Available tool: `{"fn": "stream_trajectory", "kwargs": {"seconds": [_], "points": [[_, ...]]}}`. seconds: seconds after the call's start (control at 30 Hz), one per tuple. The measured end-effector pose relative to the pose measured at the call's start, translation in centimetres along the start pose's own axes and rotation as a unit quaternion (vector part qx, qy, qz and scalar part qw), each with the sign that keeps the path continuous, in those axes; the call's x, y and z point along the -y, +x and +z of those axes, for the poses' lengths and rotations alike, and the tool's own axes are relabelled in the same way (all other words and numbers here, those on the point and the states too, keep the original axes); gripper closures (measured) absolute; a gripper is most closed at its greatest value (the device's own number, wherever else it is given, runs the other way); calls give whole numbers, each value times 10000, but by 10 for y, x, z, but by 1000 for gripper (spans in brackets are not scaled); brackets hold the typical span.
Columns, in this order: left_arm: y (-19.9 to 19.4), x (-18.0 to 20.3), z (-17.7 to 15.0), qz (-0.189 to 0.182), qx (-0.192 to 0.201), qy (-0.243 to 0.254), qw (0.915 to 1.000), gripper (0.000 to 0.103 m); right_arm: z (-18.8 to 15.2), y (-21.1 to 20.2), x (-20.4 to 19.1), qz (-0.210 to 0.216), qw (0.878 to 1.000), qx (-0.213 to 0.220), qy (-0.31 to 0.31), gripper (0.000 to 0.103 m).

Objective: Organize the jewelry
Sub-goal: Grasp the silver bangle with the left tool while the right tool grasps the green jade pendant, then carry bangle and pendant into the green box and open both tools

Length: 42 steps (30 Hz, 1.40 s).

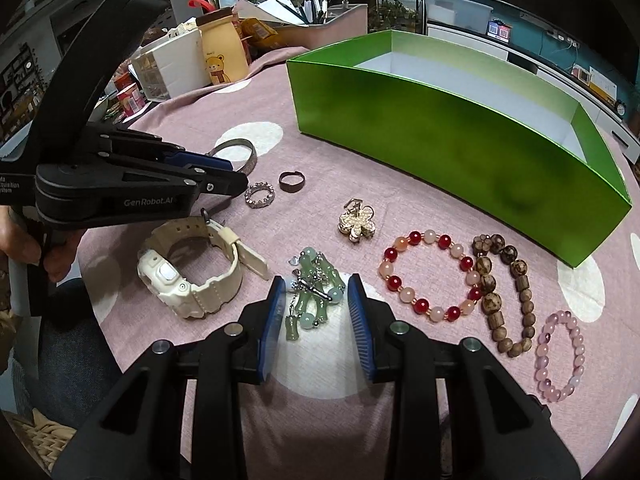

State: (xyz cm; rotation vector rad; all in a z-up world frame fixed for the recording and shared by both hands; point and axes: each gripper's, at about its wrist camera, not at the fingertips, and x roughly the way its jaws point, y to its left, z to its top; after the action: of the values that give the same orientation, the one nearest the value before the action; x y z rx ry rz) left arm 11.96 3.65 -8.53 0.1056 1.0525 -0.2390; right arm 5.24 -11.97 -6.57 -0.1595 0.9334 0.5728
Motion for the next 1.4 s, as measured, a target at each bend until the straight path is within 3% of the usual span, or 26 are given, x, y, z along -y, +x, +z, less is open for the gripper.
{"fn": "stream_trajectory", "kwargs": {"seconds": [0.1, 0.2, 0.23, 0.37, 0.63, 0.9, 1.17, 1.4], "points": [[-2, -1, -1, -41, 29, -127, 9999, 96, 1, 1, -4, -77, 9999, -3, -131, 69], [-3, -5, -2, -87, 53, -291, 9995, 99, 2, 1, -5, -67, 9999, 13, -112, 79], [-4, -6, -2, -109, 57, -343, 9993, 100, 3, 1, -3, -21, 10000, 32, -62, 87], [-6, -11, -2, -214, 113, -508, 9984, 100, 3, -4, 2, 106, 9998, 128, 115, 96], [-18, -18, -4, -385, 257, -837, 9954, 101, 4, -23, 11, 313, 9979, 390, 419, 96], [-48, -13, 12, -445, 592, -809, 9940, 100, 22, -61, 27, 178, 9947, 867, 517, 96], [-73, 1, 58, -547, 1013, -689, 9910, 100, 53, -93, 63, -295, 9889, 1338, 574, 96], [-73, 15, 109, -588, 1164, -542, 9900, 100, 85, -88, 97, -571, 9859, 1448, 614, 96]]}}
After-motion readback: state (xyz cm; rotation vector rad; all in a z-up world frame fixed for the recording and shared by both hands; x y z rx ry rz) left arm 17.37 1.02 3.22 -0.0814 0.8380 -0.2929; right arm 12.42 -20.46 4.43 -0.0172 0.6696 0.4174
